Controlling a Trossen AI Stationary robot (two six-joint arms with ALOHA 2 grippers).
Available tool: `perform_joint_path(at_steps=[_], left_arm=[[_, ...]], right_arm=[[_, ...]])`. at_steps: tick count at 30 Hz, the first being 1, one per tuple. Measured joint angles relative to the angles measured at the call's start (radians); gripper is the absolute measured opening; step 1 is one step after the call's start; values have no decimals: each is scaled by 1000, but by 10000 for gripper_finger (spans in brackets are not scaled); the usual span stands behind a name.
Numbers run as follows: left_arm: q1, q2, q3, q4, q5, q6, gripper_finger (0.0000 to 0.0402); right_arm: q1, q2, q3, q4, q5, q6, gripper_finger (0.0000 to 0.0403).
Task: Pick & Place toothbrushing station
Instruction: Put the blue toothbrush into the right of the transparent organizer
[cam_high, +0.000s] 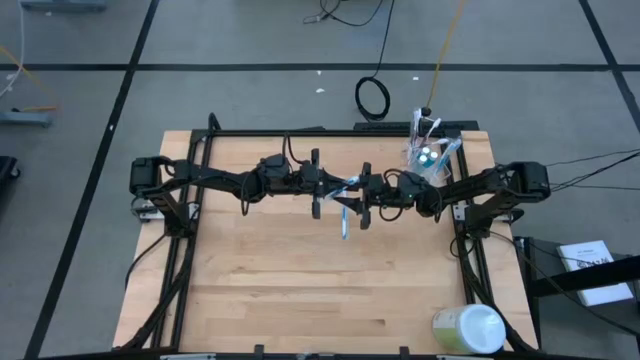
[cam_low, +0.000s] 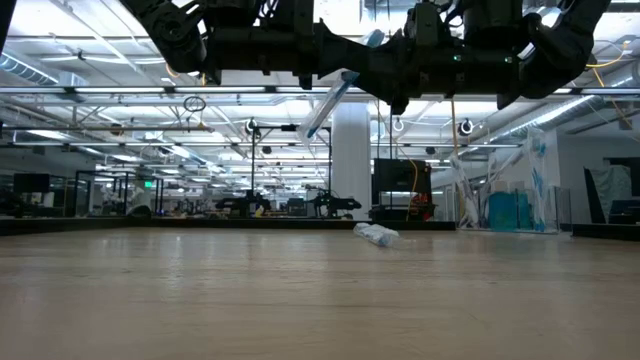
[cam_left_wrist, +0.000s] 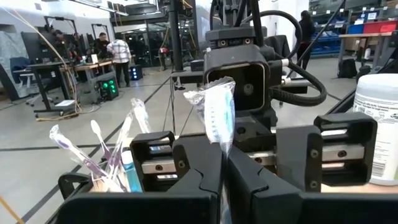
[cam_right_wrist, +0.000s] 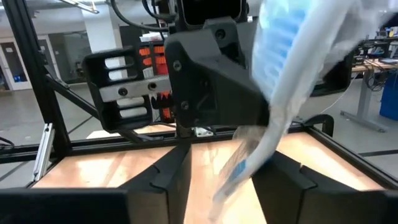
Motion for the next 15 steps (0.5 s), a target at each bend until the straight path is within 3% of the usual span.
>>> perform_joint_path(at_steps=[15], left_arm=[[-1,0,0,-6,7,-3,4]], right_arm=[[-1,-2,-1,-6,1,-3,56]])
